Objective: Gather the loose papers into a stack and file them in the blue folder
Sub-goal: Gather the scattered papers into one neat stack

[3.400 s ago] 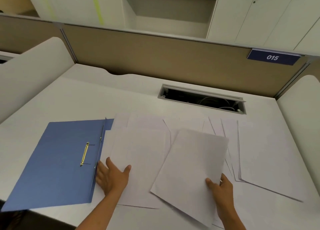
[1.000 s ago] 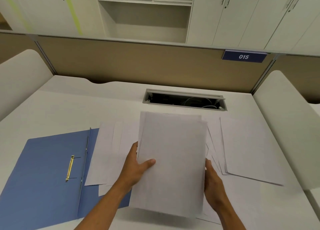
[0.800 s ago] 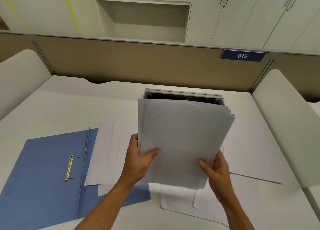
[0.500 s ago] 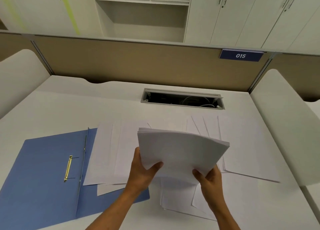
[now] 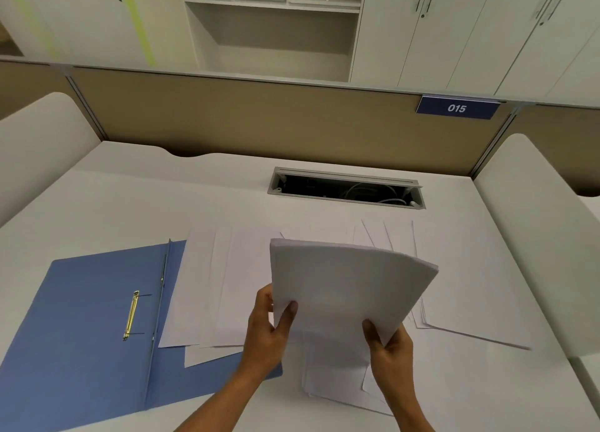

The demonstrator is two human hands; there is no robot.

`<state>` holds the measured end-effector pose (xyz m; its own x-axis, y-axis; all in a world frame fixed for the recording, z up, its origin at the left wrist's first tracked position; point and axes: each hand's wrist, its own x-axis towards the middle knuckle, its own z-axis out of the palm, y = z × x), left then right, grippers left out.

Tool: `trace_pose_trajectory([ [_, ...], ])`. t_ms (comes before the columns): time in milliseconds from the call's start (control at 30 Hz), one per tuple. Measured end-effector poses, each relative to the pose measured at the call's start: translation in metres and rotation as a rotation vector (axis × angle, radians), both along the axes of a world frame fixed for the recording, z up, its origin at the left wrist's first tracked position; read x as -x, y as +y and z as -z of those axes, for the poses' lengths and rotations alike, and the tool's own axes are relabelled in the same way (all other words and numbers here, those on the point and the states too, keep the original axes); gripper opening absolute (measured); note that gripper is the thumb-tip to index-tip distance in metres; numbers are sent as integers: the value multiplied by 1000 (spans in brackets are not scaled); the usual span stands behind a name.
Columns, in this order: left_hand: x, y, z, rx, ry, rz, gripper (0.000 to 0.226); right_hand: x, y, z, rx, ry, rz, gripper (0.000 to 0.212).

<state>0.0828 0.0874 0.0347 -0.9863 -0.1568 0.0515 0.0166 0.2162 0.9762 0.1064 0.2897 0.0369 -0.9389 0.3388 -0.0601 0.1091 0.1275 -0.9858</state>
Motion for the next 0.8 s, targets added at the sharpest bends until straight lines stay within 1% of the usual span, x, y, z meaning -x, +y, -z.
trace_pose_trajectory([
  [67,5,-17,6,101,65,-77,35,1,3,0,1,3,6,21],
  [100,10,-27,11,165,69,-158,34,2,5,0,5,-1,9,23],
  [133,15,-38,17,260,35,-251,34,3,7,1,13,-5,14,25],
  [167,21,-51,21,377,-46,-333,36,4,10,3,33,-13,23,27],
  [233,28,-77,32,561,-282,-432,48,6,16,7,108,-45,42,27],
  [300,31,-100,41,646,-488,-451,68,8,22,12,175,-90,60,29],
  [400,31,-117,49,692,-656,-429,98,8,31,29,230,-188,70,32],
  [467,32,-118,50,713,-694,-434,109,9,35,39,253,-263,58,32],
  [633,39,-117,46,760,-723,-479,117,10,37,53,288,-380,35,36],
  [800,47,-123,42,757,-741,-434,123,11,37,56,272,-385,25,34],
])
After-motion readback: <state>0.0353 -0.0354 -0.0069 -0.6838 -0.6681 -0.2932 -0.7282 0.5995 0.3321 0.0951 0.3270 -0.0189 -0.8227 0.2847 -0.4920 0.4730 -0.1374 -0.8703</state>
